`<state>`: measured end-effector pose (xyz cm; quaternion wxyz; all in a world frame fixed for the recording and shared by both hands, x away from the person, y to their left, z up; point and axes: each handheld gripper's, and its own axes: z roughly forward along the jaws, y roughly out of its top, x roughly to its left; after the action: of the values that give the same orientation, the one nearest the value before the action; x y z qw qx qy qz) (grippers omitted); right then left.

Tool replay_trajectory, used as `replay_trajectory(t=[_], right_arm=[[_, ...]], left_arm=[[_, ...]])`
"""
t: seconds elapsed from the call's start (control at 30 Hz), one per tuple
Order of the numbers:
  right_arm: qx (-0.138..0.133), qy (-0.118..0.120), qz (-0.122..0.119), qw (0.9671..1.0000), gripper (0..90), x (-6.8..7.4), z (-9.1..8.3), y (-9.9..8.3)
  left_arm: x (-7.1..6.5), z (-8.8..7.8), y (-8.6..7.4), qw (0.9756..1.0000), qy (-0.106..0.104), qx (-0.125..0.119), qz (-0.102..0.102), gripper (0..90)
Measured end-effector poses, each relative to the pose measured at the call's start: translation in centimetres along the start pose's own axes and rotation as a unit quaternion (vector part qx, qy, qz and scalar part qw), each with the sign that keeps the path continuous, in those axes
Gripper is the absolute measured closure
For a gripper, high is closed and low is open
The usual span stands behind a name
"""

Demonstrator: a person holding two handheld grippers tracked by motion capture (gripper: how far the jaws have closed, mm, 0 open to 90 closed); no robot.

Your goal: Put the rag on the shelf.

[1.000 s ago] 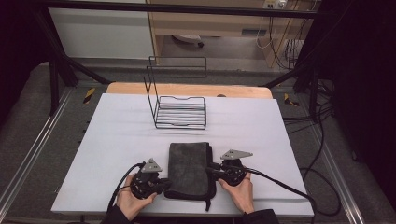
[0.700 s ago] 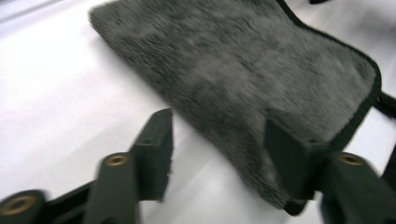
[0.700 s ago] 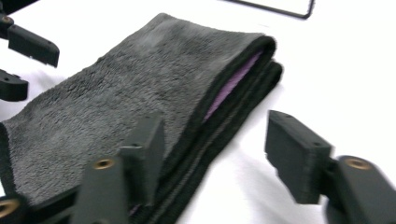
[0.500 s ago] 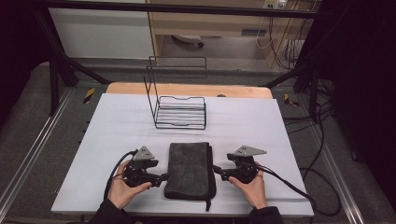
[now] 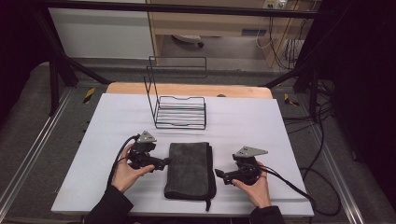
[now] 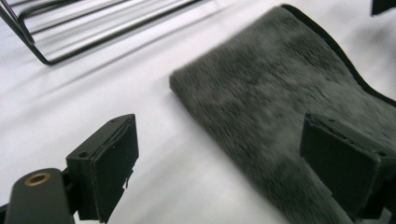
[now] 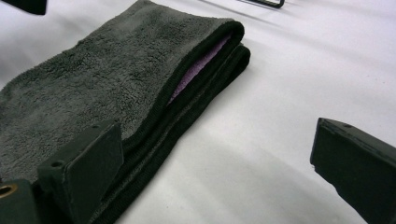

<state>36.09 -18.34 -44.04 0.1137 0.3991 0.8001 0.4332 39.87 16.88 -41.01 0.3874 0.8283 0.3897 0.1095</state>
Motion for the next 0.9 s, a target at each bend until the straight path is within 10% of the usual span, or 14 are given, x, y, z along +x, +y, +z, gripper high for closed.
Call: replay_trajectory(t=[0.33,0.9], right_arm=[[-0.003,-0.001,0.001,1.0000,3.2,0.0,-0.1,0.0],[0.008,0.001,0.007,0.9999,3.4,0.0,0.1,0.0]], left_arm=[[1.2,2.6,1.6,0.9995,0.011,0.005,-0.029,16.3],[2.1,5.4,1.6,0.9976,0.010,0.042,-0.054,54.4]])
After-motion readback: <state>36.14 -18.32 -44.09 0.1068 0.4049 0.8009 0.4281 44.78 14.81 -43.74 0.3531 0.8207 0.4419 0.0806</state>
